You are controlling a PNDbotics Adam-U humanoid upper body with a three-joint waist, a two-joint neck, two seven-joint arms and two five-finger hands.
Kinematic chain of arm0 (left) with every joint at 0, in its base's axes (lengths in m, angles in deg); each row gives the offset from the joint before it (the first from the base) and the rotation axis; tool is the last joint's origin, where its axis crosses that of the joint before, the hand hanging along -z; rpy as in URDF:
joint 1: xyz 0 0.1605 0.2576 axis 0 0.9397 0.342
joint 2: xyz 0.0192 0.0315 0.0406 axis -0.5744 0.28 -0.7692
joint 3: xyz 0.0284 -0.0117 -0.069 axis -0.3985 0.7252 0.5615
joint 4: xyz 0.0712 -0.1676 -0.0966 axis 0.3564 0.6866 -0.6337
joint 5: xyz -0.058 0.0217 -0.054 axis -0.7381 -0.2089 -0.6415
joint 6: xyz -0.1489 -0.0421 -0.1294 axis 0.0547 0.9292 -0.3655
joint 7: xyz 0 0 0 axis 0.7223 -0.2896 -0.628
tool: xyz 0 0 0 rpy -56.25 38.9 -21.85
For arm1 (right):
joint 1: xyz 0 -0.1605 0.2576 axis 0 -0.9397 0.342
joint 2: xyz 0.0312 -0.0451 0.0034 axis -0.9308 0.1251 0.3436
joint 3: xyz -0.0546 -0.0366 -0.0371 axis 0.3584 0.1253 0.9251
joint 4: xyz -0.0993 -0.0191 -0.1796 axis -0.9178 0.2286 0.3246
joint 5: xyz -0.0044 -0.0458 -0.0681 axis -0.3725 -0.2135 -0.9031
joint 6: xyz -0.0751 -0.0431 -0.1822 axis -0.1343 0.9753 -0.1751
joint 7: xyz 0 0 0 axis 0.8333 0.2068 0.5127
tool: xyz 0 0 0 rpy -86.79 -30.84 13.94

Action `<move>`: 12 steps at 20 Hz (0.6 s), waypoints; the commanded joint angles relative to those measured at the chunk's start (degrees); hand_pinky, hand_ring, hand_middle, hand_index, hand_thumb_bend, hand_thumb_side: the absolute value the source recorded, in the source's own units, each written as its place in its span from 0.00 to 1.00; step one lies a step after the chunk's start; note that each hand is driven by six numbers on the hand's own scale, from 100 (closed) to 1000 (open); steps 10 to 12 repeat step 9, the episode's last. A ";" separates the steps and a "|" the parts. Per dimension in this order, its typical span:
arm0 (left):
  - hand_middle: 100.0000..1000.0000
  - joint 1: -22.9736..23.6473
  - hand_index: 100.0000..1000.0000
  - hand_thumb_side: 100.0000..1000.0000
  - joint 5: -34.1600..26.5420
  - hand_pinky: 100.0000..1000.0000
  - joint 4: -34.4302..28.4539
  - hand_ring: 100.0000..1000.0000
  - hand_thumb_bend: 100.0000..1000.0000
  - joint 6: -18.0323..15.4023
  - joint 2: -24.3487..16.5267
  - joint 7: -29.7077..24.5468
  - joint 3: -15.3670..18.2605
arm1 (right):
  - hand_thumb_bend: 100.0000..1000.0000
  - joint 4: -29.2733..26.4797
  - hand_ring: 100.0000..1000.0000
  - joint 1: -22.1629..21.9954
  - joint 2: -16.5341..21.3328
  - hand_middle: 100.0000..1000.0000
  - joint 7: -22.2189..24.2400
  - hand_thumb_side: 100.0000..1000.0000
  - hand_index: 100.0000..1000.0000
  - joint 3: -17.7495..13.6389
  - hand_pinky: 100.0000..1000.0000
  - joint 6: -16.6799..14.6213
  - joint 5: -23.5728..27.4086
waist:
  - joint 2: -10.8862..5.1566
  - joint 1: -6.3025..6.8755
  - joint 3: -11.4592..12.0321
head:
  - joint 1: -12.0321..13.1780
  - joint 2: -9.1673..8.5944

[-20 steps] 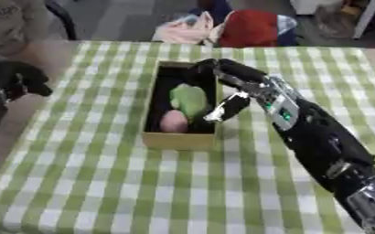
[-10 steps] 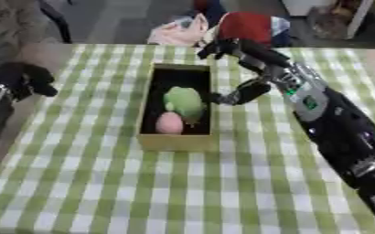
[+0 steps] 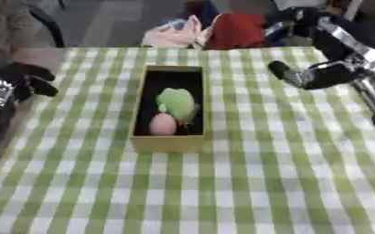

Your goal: Pick up objects on the table and place them in the box.

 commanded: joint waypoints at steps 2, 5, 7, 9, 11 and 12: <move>0.58 0.40 0.67 0.81 1.06 0.64 -0.36 0.56 0.24 -0.24 -1.12 0.72 1.18 | 0.19 -7.77 0.93 -5.11 2.78 0.72 -2.46 0.00 0.86 -4.85 0.70 3.27 2.40 | -0.48 0.15 -0.66 | 0.28 0.85; 0.57 0.91 0.65 0.82 1.63 0.64 -0.29 0.55 0.24 -0.24 -0.58 0.88 1.68 | 0.09 -10.22 0.91 -9.73 2.20 0.70 -3.97 0.12 0.86 -7.04 0.69 4.22 1.07 | -0.04 0.36 -1.33 | 0.18 1.36; 0.57 1.18 0.65 0.82 2.06 0.64 -0.33 0.55 0.24 -0.26 -0.22 0.83 1.91 | 0.07 -11.39 0.91 -12.23 1.67 0.69 -4.47 0.13 0.86 -8.10 0.68 4.42 -0.03 | 0.22 0.44 -1.56 | 0.17 1.72; 0.57 1.45 0.65 0.83 2.37 0.64 -0.36 0.55 0.23 -0.21 0.29 0.83 2.11 | 0.03 -12.12 0.91 -14.38 0.97 0.68 -5.01 0.14 0.85 -9.02 0.68 4.64 -1.04 | 0.54 0.58 -1.71 | 0.17 2.13; 0.57 1.45 0.65 0.83 2.37 0.64 -0.36 0.55 0.23 -0.21 0.29 0.83 2.11 | 0.03 -12.12 0.91 -14.38 0.97 0.68 -5.01 0.14 0.85 -9.02 0.68 4.64 -1.04 | 0.54 0.58 -1.71 | 0.17 2.13; 0.57 1.45 0.65 0.83 2.37 0.64 -0.36 0.55 0.23 -0.21 0.29 0.83 2.11 | 0.03 -12.12 0.91 -14.38 0.97 0.68 -5.01 0.14 0.85 -9.02 0.68 4.64 -1.04 | 0.54 0.58 -1.71 | 0.17 2.13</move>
